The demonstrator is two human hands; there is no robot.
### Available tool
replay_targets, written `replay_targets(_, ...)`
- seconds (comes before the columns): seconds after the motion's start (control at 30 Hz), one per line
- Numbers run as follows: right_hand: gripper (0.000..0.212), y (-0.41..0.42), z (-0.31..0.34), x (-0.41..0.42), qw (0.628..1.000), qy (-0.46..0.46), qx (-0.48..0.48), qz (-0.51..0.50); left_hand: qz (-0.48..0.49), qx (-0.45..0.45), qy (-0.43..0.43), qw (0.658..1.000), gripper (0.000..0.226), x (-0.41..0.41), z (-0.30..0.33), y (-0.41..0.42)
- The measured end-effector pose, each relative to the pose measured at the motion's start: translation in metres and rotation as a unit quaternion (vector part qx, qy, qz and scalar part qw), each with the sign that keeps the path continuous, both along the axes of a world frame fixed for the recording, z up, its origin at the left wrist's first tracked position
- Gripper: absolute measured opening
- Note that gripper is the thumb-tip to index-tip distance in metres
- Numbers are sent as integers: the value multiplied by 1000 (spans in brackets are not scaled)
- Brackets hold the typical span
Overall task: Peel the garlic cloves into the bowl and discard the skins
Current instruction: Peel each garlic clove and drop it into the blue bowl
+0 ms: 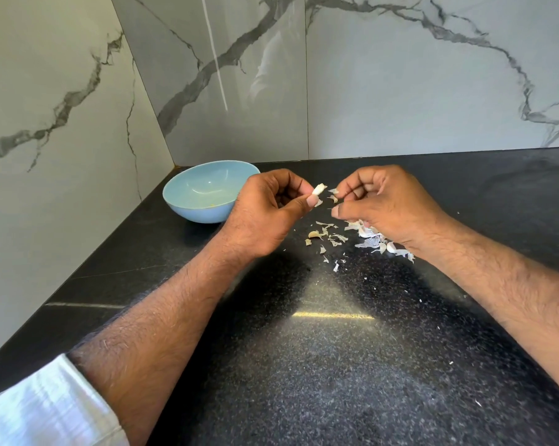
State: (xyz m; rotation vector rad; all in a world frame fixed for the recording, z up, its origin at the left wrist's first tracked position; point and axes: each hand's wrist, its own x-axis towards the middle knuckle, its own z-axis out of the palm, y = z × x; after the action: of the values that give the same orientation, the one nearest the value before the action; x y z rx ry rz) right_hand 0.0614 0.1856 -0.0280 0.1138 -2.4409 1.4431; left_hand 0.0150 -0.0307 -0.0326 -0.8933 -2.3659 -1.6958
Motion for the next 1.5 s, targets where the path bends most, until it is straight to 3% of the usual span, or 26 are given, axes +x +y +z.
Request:
replay_targets(0.17, 3, -7, 4, 7, 998, 49, 7, 43, 38, -52, 48, 997, 8, 0, -3, 1)
replay_targets(0.63, 5, -8, 4, 8, 995, 58, 76, 12, 34, -90, 94, 991, 6, 5, -3, 6)
replay_targets(0.93, 3, -6, 2, 5, 997, 53, 59, -2, -5, -64, 57, 996, 5, 6, -2, 5)
replay_targets(1.17, 14, -1, 4, 4, 998, 35, 3, 43, 31, -73, 51, 996, 5, 3, -5, 5)
replay_targets(1.5, 4, -3, -2, 2, 997, 56, 45, 28, 41, -89, 81, 992, 7, 6, -6, 9)
